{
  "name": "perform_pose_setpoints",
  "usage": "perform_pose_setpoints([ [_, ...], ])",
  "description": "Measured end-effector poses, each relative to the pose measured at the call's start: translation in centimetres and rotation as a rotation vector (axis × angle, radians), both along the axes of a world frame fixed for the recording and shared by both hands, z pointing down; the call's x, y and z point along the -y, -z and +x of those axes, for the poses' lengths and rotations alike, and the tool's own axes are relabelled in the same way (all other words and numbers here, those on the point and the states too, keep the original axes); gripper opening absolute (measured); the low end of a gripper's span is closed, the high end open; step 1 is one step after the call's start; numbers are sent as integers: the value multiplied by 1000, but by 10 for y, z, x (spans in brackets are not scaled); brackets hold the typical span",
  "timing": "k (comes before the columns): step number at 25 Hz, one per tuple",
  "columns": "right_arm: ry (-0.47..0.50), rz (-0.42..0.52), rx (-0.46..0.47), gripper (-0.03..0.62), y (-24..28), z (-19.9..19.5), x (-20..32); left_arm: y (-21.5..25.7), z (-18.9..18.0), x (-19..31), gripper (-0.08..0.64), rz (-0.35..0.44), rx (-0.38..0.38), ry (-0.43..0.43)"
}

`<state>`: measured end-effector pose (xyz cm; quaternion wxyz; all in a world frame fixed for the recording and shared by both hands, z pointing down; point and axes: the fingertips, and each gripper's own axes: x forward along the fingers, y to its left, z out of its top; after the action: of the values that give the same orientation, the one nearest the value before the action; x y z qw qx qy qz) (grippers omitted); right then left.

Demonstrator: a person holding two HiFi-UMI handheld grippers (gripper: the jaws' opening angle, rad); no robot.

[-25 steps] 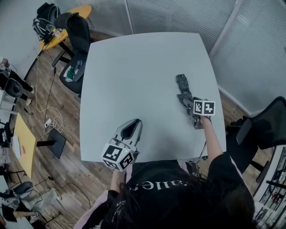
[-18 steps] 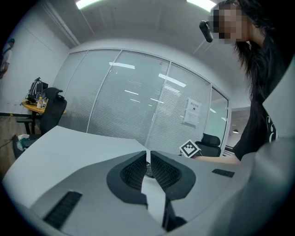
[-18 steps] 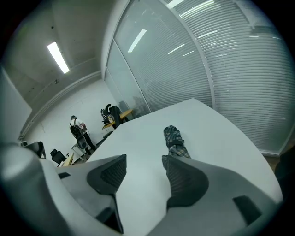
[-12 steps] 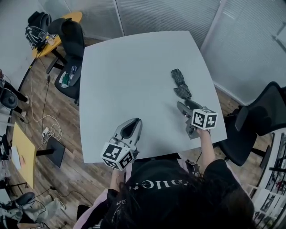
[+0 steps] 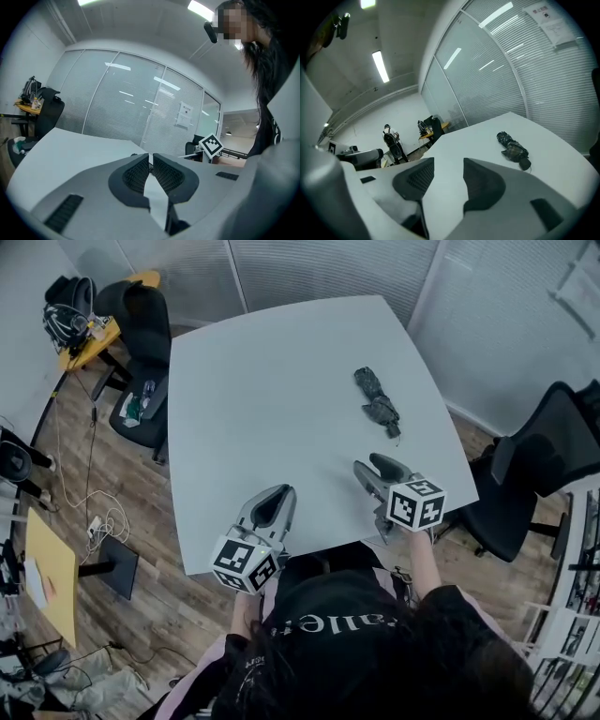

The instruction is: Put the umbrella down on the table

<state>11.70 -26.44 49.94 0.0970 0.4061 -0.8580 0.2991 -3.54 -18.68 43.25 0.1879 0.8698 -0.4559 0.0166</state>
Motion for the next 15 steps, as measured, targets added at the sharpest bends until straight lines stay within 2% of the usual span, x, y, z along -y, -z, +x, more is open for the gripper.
perform_pose_setpoints([
  [15, 122, 116, 30, 84, 23, -96, -90, -4, -54, -53, 34, 7, 2, 12],
])
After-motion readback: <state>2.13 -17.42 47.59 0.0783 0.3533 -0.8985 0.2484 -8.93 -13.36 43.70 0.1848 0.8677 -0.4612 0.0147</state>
